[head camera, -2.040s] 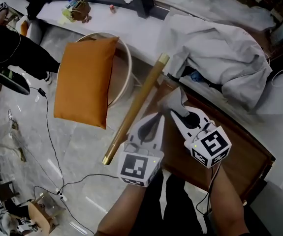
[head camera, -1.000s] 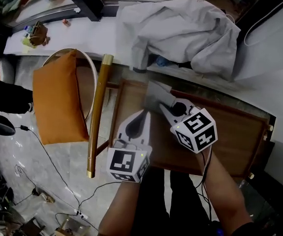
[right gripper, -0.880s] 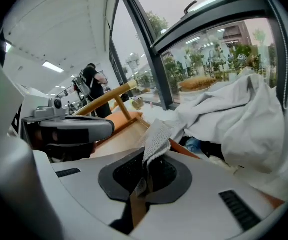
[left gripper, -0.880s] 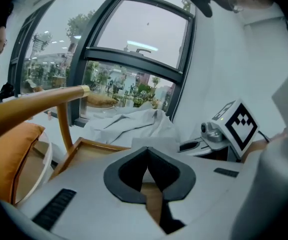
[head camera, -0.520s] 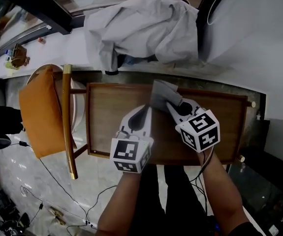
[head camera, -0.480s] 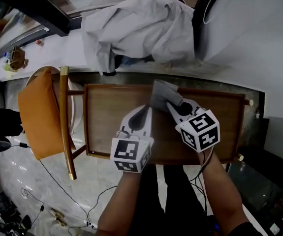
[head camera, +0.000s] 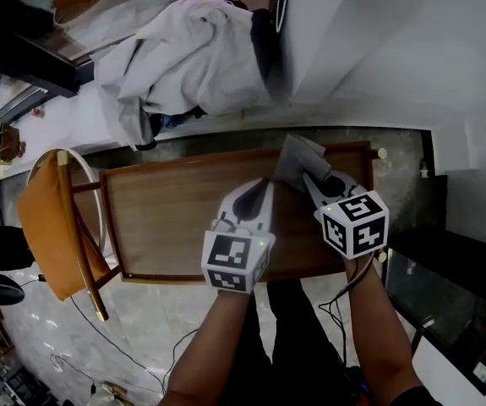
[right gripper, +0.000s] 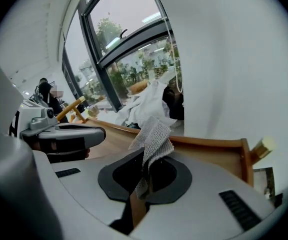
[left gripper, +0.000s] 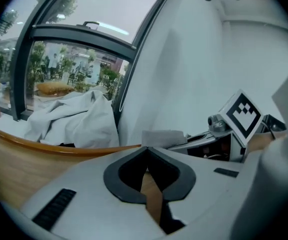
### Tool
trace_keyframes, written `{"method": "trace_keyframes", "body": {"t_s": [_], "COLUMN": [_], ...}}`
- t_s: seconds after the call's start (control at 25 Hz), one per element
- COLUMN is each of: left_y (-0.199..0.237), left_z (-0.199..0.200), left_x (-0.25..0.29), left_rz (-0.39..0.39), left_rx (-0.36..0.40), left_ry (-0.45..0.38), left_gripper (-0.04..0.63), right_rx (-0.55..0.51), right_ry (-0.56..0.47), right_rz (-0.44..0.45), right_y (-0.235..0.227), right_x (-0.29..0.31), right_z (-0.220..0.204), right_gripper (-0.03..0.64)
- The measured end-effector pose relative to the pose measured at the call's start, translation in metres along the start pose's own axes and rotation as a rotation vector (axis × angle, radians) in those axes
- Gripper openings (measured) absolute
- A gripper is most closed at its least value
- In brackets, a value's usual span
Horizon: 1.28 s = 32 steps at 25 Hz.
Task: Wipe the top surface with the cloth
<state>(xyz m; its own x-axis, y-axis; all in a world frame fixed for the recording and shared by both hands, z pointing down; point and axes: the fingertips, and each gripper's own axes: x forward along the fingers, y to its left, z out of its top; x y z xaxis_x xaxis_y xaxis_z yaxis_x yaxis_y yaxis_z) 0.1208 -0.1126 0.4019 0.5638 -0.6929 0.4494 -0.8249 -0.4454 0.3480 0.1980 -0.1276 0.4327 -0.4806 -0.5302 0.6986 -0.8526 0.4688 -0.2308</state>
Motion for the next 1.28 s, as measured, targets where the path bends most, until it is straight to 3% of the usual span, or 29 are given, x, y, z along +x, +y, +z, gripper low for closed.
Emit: {"method": "trace_keyframes", "body": {"t_s": [0.48,0.84,1.08,1.28], "left_y": [-0.086,-0.103,-0.075,-0.024], "left_z": [0.003,0.000,0.009,0.031], "left_x": [0.058,0.067,0.044,-0.003], "left_rz": [-0.117,-0.144,-0.117,-0.035], "left_rx": [0.037,0.032,0.001,-0.015], "left_ry": [0.030,0.030,-0.004,-0.106], "left_gripper": [0.011,0.011,0.011,0.011], "right_rx": [0.101,0.101,0.062,0.000], "right_ry": [-0.003,-0.001,-0.048,-0.171], "right_rz": [-0.167,-0.260,-0.312,-0.220], "right_y": [-0.095,-0.120,-0.104,-0.036], "right_x": [-0.061,-0.081,-0.090,-0.088], "right_z": [-0.014,-0.026,-0.007,0.042], "right_gripper": [0.029,0.029,0.029,0.029]}}
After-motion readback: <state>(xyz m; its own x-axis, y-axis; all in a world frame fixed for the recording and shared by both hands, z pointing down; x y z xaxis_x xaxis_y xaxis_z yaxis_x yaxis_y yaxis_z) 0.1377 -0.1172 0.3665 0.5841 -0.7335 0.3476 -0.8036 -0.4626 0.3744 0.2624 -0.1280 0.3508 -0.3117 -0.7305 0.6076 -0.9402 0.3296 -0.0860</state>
